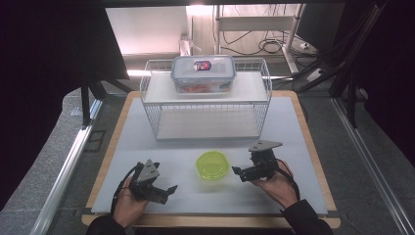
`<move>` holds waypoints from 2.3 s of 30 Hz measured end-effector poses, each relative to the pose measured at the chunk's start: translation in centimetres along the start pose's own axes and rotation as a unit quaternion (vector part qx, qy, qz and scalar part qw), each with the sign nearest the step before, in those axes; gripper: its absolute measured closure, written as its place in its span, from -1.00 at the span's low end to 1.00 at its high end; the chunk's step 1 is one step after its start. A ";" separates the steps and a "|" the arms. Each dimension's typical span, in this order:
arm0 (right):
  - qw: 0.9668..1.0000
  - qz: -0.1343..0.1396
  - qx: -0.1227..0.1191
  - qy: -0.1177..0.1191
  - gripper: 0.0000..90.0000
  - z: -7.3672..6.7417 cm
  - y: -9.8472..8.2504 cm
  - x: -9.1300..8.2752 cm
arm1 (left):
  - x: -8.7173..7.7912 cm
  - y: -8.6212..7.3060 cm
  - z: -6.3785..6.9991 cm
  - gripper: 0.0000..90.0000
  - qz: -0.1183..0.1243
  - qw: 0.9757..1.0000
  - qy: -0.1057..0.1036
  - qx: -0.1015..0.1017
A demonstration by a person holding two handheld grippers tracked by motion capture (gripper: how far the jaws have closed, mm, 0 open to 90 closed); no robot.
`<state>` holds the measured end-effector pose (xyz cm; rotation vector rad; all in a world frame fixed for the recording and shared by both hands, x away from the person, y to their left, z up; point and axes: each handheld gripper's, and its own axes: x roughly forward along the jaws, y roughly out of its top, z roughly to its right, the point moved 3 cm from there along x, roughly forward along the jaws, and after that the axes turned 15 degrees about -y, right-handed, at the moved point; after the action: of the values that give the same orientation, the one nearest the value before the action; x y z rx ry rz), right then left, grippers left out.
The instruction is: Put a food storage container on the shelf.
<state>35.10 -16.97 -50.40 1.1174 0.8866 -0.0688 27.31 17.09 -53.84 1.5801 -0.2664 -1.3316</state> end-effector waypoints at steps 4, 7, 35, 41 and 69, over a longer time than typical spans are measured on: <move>1.000 -0.010 0.019 0.004 -0.76 -0.2 0.7 -0.3 | 0.1 0.0 0.1 -1.00 -0.001 1.000 0.000 0.000; 0.999 -0.009 0.036 0.021 -0.57 -0.3 1.3 -0.5 | 0.1 0.0 0.1 -1.00 -0.002 1.000 0.000 0.003; 0.966 -0.083 0.156 0.188 0.76 -0.7 2.7 4.2 | 0.6 0.0 0.4 -0.99 -0.016 1.000 -0.011 0.016; 0.963 -0.085 0.160 0.199 0.79 -1.1 3.0 4.0 | 0.6 0.0 0.5 -0.99 -0.017 1.000 -0.011 0.017; 0.940 -0.056 0.224 0.253 0.87 0.0 4.1 2.8 | 0.6 0.0 0.4 -0.99 -0.015 1.000 -0.009 0.018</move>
<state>38.83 -13.98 -49.12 1.5429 1.4453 -0.0813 27.18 16.48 -54.12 1.6082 -0.2794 -1.3714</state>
